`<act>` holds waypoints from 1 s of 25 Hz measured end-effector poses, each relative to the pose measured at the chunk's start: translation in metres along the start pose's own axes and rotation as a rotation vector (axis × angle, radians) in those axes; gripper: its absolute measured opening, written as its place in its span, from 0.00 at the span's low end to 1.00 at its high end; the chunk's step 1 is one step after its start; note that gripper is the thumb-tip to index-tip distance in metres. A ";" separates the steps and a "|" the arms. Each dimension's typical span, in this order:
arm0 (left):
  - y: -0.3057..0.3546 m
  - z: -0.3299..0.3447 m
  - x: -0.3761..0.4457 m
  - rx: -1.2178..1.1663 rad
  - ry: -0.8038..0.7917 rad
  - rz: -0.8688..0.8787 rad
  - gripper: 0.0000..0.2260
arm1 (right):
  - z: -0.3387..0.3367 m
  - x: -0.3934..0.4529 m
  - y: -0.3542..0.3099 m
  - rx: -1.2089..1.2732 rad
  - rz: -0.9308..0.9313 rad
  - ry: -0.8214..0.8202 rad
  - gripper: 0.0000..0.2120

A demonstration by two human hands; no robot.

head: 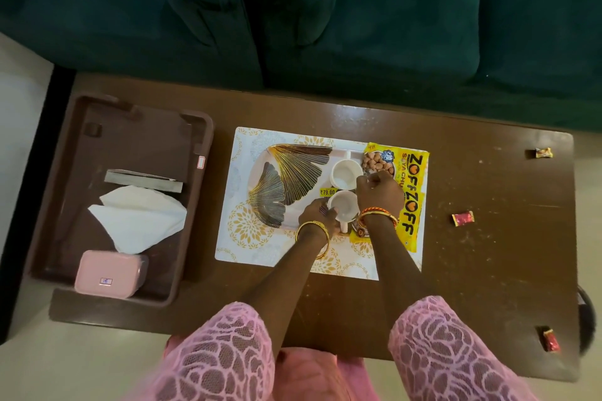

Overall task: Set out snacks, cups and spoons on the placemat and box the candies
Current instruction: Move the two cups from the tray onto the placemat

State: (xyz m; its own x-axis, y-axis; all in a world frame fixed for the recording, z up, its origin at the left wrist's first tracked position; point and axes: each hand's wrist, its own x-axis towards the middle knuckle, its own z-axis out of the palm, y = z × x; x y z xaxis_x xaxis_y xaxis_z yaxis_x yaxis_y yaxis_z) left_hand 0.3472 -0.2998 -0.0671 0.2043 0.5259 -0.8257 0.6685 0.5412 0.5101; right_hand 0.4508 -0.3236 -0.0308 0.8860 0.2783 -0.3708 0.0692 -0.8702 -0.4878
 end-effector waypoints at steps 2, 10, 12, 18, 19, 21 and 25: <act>0.002 -0.010 -0.009 0.013 -0.027 0.045 0.17 | -0.003 -0.015 0.000 0.061 -0.048 0.065 0.11; -0.041 -0.124 -0.069 0.079 0.167 0.289 0.10 | 0.021 -0.129 -0.044 0.266 -0.343 0.115 0.04; -0.058 -0.157 -0.081 0.101 0.258 0.294 0.09 | 0.035 -0.153 -0.054 0.270 -0.391 0.063 0.04; -0.103 -0.283 -0.087 0.006 0.697 0.165 0.08 | 0.106 -0.219 -0.102 0.129 -0.491 -0.492 0.04; -0.105 -0.302 -0.079 0.023 0.731 0.115 0.11 | 0.121 -0.223 -0.111 0.049 -0.516 -0.550 0.06; -0.110 -0.339 -0.055 0.153 0.671 0.015 0.17 | 0.154 -0.229 -0.131 -0.115 -0.549 -0.617 0.11; -0.117 -0.385 -0.003 0.207 0.424 -0.157 0.24 | 0.208 -0.227 -0.159 -0.268 -0.376 -0.603 0.24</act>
State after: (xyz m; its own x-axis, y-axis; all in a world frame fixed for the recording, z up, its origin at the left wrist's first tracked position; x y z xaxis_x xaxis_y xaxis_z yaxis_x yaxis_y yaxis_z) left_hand -0.0069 -0.1121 -0.0321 -0.1902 0.6926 -0.6958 0.8048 0.5159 0.2935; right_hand 0.1436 -0.1635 -0.0331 0.3817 0.6827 -0.6231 0.4942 -0.7204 -0.4866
